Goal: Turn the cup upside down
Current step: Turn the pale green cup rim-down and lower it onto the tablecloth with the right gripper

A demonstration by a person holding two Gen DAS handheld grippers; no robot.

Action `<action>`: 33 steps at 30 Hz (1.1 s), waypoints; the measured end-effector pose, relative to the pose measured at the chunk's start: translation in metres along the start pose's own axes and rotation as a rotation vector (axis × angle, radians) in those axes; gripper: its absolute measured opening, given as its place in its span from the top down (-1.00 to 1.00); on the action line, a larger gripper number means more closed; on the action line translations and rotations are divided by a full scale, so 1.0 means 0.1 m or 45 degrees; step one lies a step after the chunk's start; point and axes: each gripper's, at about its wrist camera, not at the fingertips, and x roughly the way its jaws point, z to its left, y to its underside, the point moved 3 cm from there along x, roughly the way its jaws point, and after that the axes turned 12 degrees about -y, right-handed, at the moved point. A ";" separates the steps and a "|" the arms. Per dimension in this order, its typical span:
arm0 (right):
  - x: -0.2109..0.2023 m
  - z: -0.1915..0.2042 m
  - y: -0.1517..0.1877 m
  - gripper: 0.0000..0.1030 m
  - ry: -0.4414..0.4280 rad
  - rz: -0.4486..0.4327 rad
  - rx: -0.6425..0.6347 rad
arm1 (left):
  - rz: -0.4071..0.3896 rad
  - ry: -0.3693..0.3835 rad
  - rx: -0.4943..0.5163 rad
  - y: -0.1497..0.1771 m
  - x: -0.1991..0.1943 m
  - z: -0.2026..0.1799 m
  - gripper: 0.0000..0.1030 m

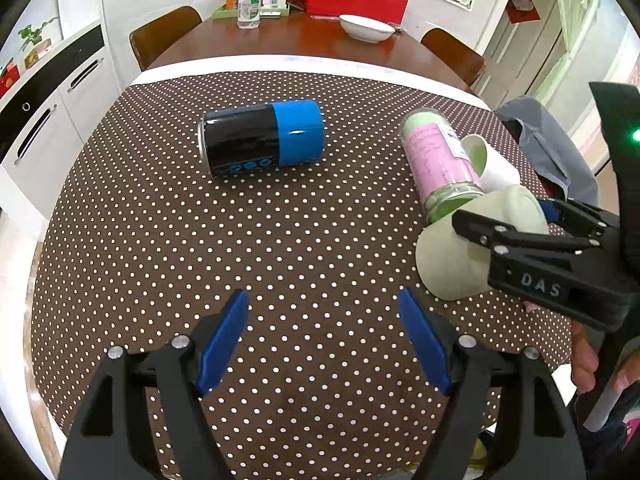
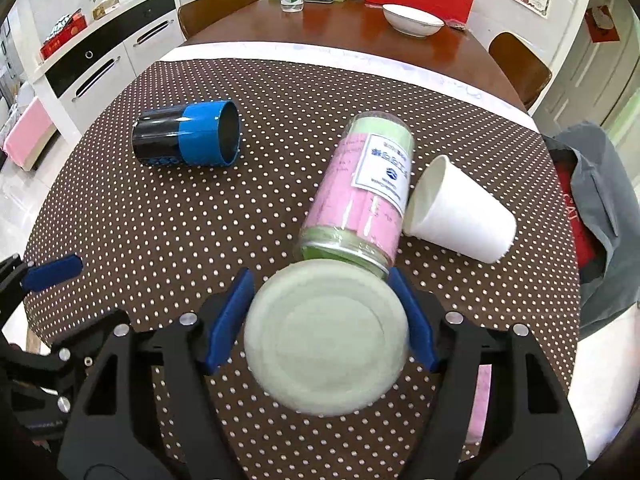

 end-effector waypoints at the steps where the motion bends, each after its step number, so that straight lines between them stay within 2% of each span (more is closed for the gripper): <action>1: 0.02 -0.01 0.00 -0.36 -0.011 0.003 0.014 | 0.001 0.000 -0.001 -0.01 0.01 0.01 -0.48; 5: 0.05 -0.05 0.08 -0.61 -0.011 0.002 0.052 | -0.011 -0.030 -0.002 -0.02 0.04 0.04 -0.48; 19: -0.04 -0.13 0.45 -0.62 -0.136 0.013 0.139 | -0.055 -0.104 -0.028 0.09 -0.04 0.07 -0.48; 26: -0.27 -0.13 0.68 -0.62 -0.184 -0.030 0.150 | -0.083 -0.126 -0.050 0.25 -0.16 0.02 -0.48; 33: -0.54 -0.20 0.99 -0.62 -0.218 -0.104 0.181 | -0.173 -0.231 -0.066 0.51 -0.34 -0.11 -0.48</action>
